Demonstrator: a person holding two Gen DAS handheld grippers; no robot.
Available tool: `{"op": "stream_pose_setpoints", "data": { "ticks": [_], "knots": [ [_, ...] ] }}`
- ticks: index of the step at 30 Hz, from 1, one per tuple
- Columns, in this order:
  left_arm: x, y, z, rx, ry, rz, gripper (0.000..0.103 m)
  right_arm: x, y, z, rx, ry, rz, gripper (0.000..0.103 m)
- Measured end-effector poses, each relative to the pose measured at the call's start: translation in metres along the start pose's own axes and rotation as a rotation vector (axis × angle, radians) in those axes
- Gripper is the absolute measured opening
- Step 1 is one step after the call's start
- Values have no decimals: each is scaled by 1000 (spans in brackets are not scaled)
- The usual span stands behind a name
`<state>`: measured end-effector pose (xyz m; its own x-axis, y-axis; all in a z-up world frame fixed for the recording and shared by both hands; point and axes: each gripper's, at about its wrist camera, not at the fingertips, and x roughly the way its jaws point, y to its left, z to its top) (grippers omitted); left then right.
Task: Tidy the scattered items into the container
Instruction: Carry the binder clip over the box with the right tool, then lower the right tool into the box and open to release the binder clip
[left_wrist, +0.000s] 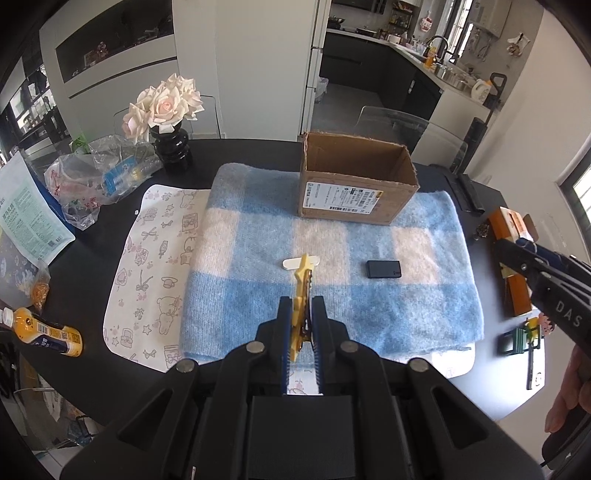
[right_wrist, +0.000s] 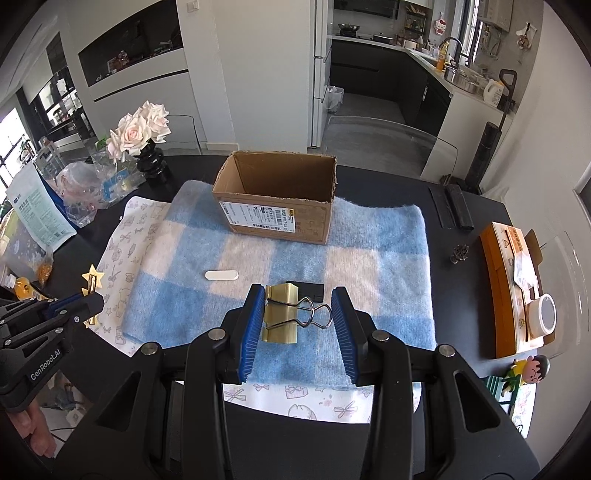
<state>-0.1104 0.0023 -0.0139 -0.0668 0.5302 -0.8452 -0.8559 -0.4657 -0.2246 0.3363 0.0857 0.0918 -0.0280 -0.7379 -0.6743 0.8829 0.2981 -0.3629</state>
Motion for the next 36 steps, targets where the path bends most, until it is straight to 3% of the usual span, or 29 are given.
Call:
{"op": "stream_pose_setpoints", "data": {
  "ticks": [36],
  "knots": [
    [102, 22, 92, -11, 63, 9, 10, 150, -7, 134, -33, 26, 17, 38]
  ]
}}
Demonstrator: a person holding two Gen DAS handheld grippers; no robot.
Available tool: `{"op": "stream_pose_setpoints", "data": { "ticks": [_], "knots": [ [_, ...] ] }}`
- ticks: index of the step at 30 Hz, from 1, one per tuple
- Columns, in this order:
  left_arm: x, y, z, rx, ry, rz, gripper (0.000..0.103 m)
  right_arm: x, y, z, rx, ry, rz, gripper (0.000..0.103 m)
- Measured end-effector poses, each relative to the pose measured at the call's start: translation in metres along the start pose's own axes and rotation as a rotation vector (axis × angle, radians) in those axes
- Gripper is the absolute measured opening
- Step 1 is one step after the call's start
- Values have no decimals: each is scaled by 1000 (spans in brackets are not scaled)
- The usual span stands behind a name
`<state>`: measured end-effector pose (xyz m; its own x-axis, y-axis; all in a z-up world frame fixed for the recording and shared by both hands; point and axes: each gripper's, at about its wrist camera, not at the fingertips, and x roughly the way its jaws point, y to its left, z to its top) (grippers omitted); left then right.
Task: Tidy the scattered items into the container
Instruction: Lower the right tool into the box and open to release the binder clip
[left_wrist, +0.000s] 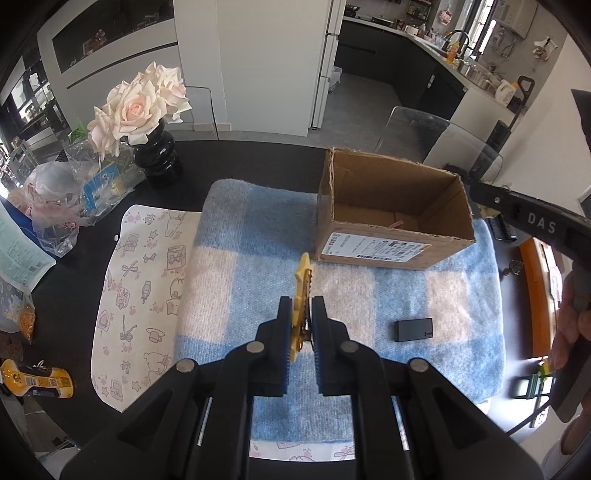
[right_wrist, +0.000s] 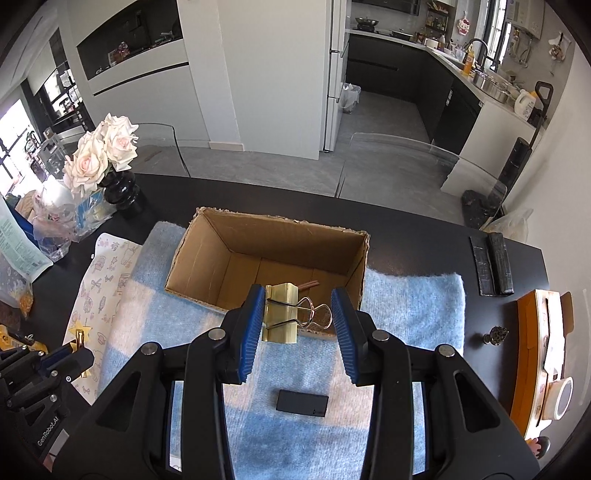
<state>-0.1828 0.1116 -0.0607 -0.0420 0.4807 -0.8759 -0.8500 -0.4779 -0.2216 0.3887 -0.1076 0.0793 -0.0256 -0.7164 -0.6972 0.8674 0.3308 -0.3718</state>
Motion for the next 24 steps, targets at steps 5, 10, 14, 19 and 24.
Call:
{"op": "stream_pose_setpoints", "data": {
  "ticks": [5, 10, 14, 19, 24],
  "knots": [
    [10, 3, 4, -5, 9, 1, 10, 22, -3, 14, -4, 6, -6, 38],
    [19, 3, 6, -5, 23, 2, 10, 36, -6, 24, -6, 6, -14, 38],
    [25, 3, 7, -4, 31, -1, 10, 45, -8, 28, -6, 13, -17, 38],
    [27, 4, 9, -5, 31, -3, 10, 54, -8, 31, -10, 20, -21, 39],
    [28, 7, 10, -4, 32, 0, 10, 59, -7, 33, -10, 24, -21, 39]
  ]
}}
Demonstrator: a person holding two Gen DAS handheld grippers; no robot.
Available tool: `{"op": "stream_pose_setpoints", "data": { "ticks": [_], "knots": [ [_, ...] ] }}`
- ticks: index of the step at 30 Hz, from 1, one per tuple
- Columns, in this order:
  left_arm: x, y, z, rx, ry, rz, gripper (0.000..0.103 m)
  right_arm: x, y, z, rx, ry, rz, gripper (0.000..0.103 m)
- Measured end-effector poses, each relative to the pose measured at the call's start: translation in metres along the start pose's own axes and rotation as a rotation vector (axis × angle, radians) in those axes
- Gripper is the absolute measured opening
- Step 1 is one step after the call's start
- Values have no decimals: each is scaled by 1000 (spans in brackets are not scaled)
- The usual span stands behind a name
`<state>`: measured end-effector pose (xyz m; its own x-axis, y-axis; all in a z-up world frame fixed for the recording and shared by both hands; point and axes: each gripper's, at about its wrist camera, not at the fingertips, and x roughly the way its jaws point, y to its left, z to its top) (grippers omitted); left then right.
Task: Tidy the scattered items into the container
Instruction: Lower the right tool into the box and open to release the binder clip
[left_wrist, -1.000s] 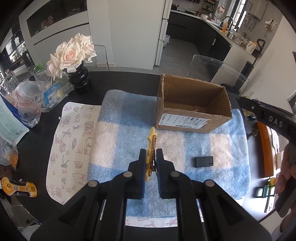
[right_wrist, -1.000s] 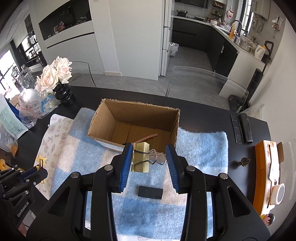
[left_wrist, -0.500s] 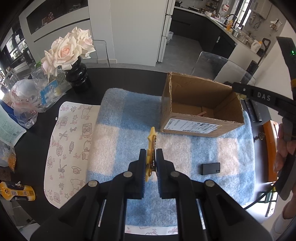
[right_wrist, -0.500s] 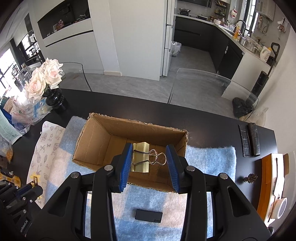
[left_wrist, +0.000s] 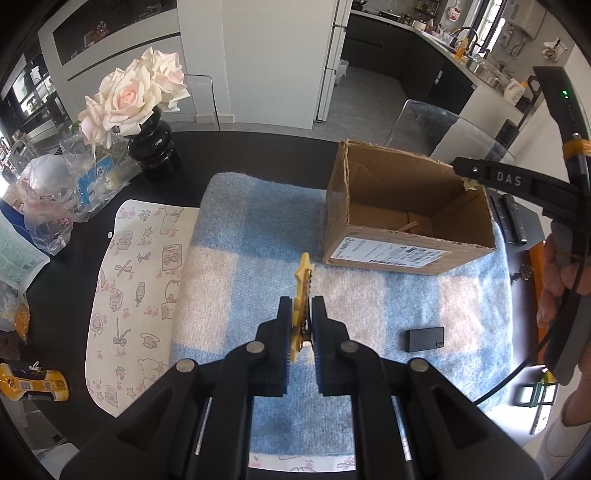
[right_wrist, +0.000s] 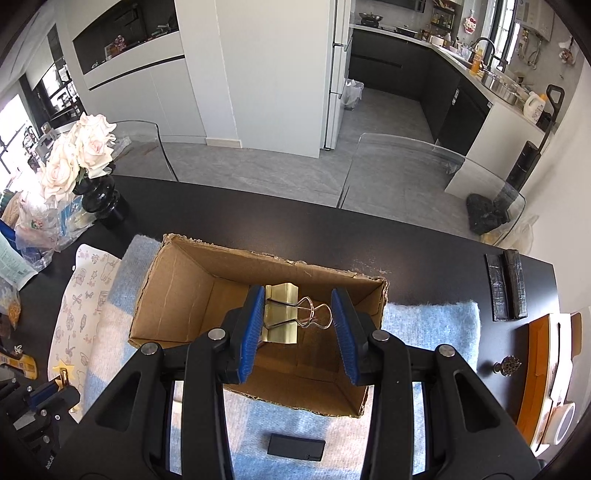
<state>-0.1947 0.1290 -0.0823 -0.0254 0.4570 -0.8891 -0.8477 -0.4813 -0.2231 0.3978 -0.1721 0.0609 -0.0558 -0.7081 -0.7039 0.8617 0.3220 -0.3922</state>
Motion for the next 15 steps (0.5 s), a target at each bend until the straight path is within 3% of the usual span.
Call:
{"op": "stream_pose_setpoints", "data": {
  "ticks": [3, 9, 15],
  "knots": [
    [-1, 2, 0, -1, -2, 0, 10, 1, 0, 1, 5, 2, -12, 40],
    [-5, 3, -2, -3, -4, -3, 10, -6, 0, 2, 8, -10, -43, 79],
    [-16, 2, -4, -2, -17, -9, 10, -23, -6, -1, 31, -12, -65, 84]
  ]
}}
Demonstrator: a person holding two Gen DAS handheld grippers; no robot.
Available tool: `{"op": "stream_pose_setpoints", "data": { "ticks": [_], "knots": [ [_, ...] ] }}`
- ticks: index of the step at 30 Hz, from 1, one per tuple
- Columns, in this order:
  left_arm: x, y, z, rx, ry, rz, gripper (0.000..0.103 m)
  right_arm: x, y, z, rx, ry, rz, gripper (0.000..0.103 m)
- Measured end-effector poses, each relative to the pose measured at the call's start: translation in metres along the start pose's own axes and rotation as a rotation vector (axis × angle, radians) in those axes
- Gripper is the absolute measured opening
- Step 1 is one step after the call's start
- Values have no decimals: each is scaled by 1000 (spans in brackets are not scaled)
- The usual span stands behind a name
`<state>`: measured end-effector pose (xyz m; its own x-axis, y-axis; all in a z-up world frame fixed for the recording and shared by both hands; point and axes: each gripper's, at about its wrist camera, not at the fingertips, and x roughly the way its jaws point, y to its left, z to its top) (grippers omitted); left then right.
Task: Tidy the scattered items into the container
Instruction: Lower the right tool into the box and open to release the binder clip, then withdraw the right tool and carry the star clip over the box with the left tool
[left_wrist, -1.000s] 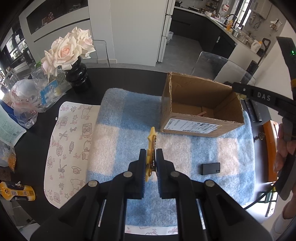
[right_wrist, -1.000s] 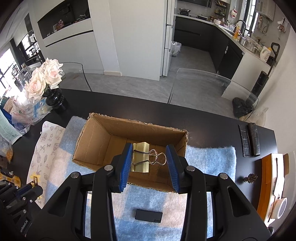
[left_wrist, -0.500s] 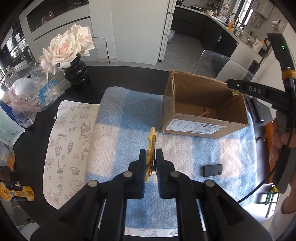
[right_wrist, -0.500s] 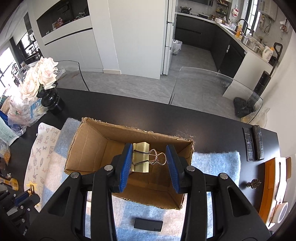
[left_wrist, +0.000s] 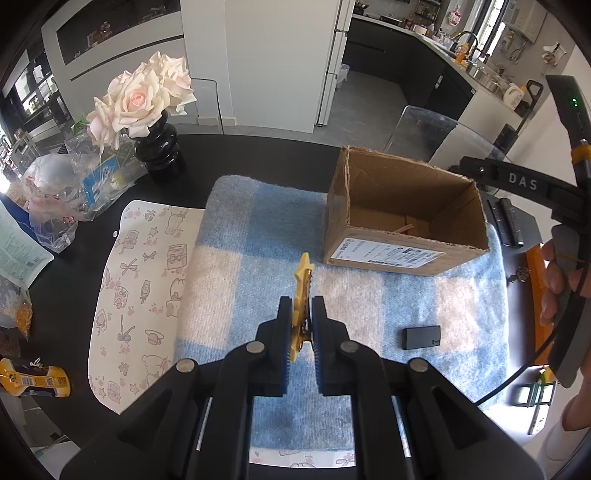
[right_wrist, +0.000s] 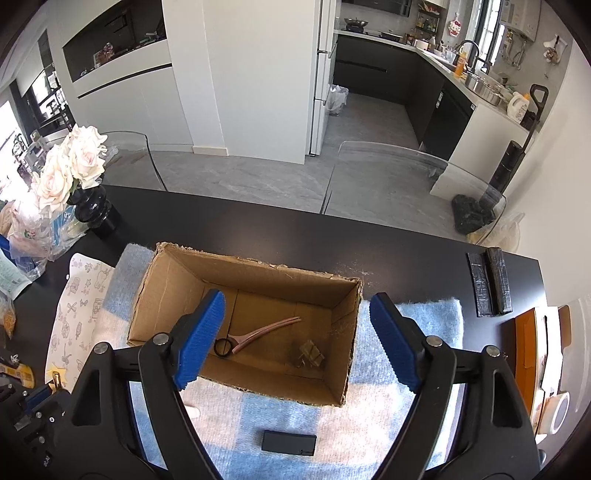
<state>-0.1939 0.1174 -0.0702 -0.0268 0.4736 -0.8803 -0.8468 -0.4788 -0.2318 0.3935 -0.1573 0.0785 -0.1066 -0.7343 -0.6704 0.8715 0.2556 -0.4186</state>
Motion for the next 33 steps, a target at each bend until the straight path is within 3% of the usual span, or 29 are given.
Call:
{"op": "stream_pose_setpoints", "data": {
  "ticks": [11, 26, 33],
  "knots": [
    [-41, -7, -15, 14, -50, -22, 10, -61, -29, -39, 48, 5, -49, 87],
    [-101, -23, -56, 55, -93, -51, 10, -157, -55, -133, 136, 27, -101, 87],
    [-110, -32, -72, 73, -87, -73, 10, -190, -56, -162, 144, 7, -119, 96]
  ]
}}
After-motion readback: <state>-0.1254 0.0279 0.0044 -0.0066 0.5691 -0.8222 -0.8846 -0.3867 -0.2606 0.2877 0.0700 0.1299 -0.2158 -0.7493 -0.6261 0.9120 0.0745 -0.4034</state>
